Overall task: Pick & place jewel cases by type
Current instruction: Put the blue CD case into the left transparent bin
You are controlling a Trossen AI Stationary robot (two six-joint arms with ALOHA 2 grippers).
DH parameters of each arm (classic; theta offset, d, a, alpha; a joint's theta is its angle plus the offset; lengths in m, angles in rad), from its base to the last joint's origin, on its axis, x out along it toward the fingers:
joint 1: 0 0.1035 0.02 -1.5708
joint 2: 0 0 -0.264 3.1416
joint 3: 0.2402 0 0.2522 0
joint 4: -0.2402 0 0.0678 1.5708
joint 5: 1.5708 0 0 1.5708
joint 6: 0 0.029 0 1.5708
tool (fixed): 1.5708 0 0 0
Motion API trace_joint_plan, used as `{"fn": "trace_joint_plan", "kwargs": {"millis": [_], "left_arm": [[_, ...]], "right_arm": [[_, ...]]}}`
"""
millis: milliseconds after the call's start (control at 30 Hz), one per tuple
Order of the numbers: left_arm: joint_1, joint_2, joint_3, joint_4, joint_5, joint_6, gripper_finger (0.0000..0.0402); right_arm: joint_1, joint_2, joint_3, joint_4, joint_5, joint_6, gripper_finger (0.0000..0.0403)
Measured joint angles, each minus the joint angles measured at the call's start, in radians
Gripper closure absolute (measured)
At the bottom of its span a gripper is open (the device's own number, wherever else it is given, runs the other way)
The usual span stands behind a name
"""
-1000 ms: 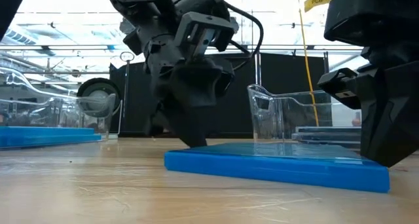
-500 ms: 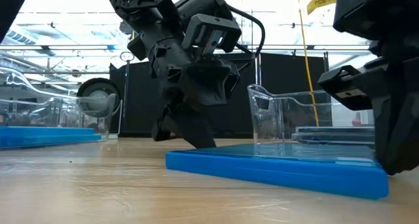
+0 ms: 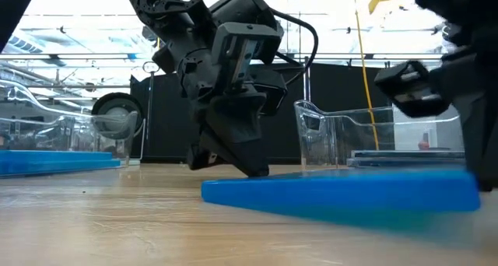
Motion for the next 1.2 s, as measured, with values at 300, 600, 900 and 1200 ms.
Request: {"fn": "trace_joint_plan", "kwargs": {"millis": [300,600,900,1200], "left_arm": [[-0.001,0.0,0.0,0.021,0.04,0.006,0.04],[0.003,0.0,0.001,-0.022,0.039,0.023,0.0401],[0.004,0.0,0.001,-0.022,0.045,0.017,0.0399],[0.006,0.0,0.001,-0.018,0.042,-0.003,0.0395]], "right_arm": [[-0.006,-0.013,0.0,0.113,-0.167,-0.003,0.0392],[-0.012,-0.013,0.001,0.156,-0.177,-0.103,0.0325],[0.045,0.017,0.001,0.034,0.099,-0.21,0.0195],[0.05,0.106,0.006,0.034,0.255,-0.32,0.0187]]}}
